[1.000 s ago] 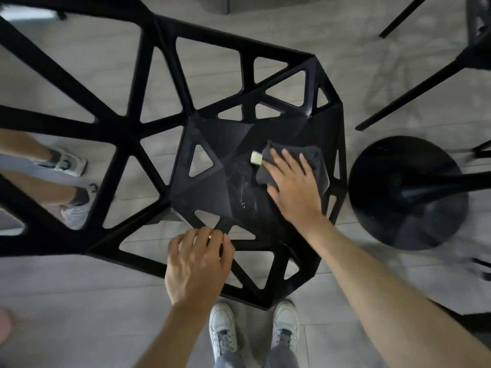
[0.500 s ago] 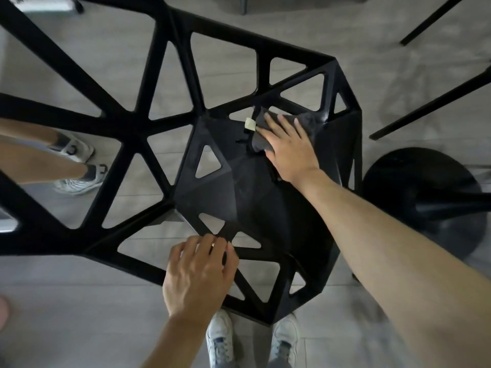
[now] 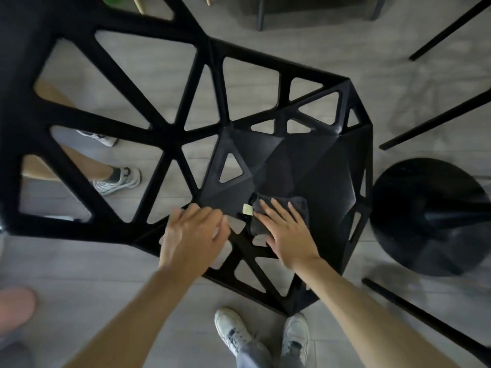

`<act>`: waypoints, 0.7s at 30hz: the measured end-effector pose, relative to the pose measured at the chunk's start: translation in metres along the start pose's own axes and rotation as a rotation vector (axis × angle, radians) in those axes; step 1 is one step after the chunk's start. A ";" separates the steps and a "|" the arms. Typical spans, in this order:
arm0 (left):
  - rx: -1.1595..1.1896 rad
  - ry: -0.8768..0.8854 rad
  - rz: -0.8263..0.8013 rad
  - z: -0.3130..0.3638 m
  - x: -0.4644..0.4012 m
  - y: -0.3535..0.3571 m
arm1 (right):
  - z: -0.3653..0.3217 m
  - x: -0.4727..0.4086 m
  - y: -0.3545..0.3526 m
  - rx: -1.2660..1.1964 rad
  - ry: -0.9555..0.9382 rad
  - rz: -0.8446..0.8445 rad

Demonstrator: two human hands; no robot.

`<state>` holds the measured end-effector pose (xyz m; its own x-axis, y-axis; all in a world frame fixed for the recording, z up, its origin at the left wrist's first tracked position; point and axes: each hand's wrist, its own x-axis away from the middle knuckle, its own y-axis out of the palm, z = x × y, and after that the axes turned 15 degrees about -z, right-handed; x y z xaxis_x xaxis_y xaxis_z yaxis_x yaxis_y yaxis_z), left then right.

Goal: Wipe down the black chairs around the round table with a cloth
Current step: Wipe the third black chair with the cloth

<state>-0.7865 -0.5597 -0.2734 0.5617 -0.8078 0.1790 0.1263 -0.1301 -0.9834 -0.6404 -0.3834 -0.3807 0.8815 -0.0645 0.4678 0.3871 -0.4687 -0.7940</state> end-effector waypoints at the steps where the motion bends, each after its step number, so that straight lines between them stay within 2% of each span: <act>1: -0.100 0.044 -0.042 -0.020 -0.002 -0.005 | 0.008 -0.012 -0.009 0.032 -0.034 -0.001; 4: -0.227 0.132 -0.084 -0.049 0.001 -0.009 | 0.031 -0.069 -0.042 0.092 0.025 0.085; 8: -0.167 -0.014 0.170 -0.039 0.010 -0.002 | 0.031 -0.131 -0.059 0.027 0.189 0.220; 11: -0.110 -0.109 0.206 -0.039 0.014 0.002 | 0.015 -0.123 -0.042 -0.020 0.229 0.280; 18: -0.081 -0.100 0.193 -0.038 0.011 0.002 | -0.046 -0.030 0.023 -0.136 0.003 0.098; 21: -0.076 -0.125 0.188 -0.038 0.009 0.002 | -0.039 -0.030 0.020 -0.120 -0.051 0.038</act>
<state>-0.8122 -0.5895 -0.2744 0.6667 -0.7453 -0.0102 -0.0497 -0.0308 -0.9983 -0.6694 -0.4250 -0.3949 0.9087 -0.0408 0.4154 0.3207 -0.5688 -0.7574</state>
